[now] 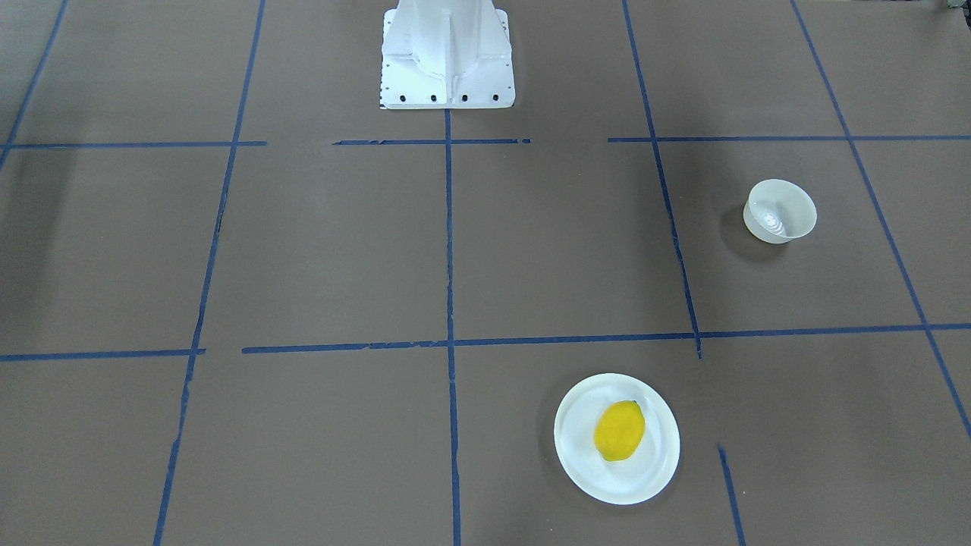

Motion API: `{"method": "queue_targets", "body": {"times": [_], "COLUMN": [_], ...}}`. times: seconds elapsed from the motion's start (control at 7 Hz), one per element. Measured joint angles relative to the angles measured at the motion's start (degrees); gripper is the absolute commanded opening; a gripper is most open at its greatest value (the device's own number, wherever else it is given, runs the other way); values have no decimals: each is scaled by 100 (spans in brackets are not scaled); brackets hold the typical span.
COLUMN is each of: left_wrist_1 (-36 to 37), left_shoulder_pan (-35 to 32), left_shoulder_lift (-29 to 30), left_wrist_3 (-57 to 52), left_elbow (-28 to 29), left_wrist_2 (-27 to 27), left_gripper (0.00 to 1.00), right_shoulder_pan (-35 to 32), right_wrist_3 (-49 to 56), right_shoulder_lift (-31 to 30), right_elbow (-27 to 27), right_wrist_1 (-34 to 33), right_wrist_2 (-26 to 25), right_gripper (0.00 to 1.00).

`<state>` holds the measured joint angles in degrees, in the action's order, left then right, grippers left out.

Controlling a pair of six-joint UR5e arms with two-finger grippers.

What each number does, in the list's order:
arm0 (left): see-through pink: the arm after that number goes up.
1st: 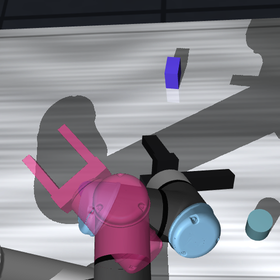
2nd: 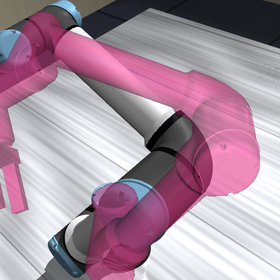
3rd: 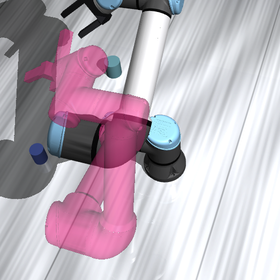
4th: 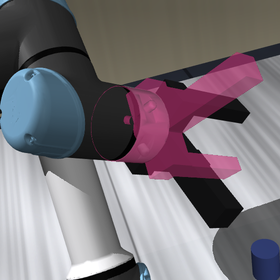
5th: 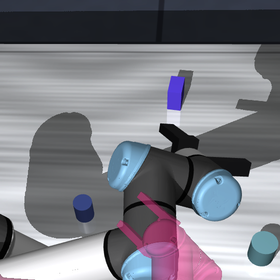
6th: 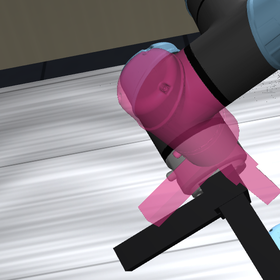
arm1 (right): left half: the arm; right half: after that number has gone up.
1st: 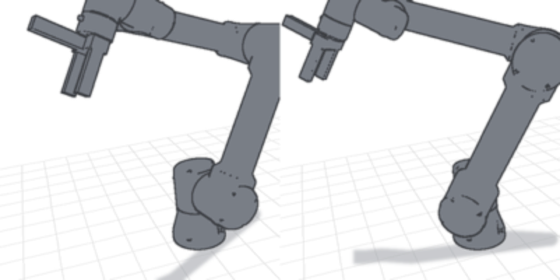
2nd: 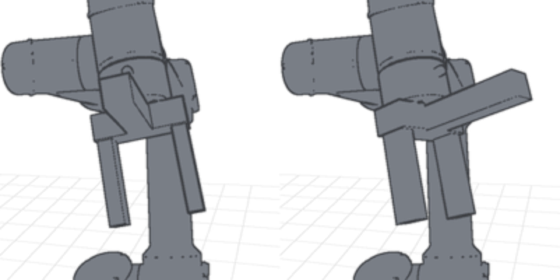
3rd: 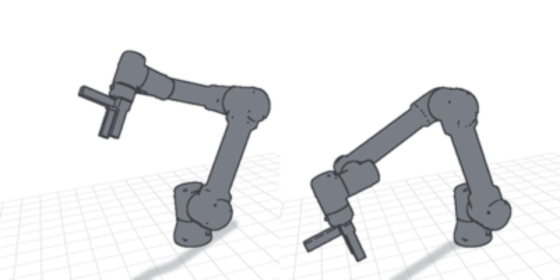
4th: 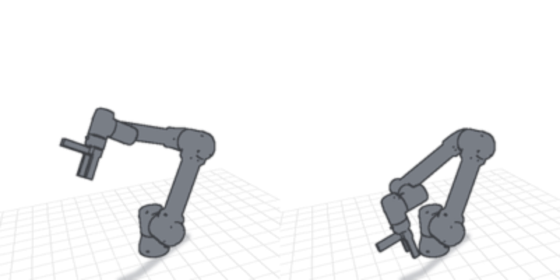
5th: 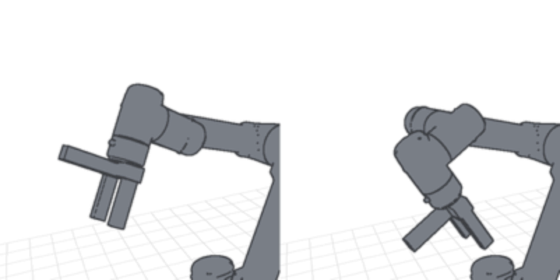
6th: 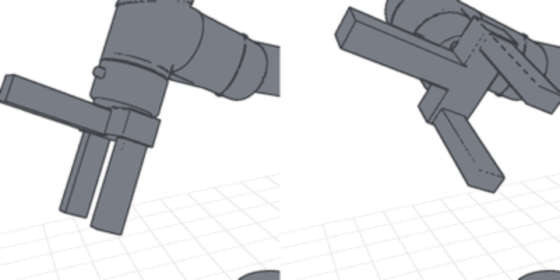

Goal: Move lemon from plate to bowl
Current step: 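Move the left gripper over the yellow lemon on the white plate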

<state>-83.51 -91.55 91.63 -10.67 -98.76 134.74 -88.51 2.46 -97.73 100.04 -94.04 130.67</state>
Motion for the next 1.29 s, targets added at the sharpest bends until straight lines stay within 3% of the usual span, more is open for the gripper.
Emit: {"method": "queue_targets", "body": {"times": [0.43, 0.86, 1.14, 1.29], "left_wrist_1": [-60, -182, -753, -889], "left_shoulder_pan": [764, 2163, 2954, 3135], "left_shoulder_lift": [914, 1839, 2200, 2664], "left_wrist_3": [552, 1511, 2688, 2990], "left_elbow": [-219, -210, 110, 598], "left_wrist_2": [-23, -219, -340, -413], "left_gripper": [100, 100, 100, 100], "right_shoulder_pan": [0, 0, 0, 0], "right_wrist_3": [0, 0, 0, 0], "right_shoulder_lift": [0, 0, 5, 7], "right_elbow": [7, 7, 7, 7], "right_wrist_1": [0, 0, 0, 0], "right_wrist_2": [2, 0, 2, 2], "right_gripper": [100, 100, 100, 100]}}
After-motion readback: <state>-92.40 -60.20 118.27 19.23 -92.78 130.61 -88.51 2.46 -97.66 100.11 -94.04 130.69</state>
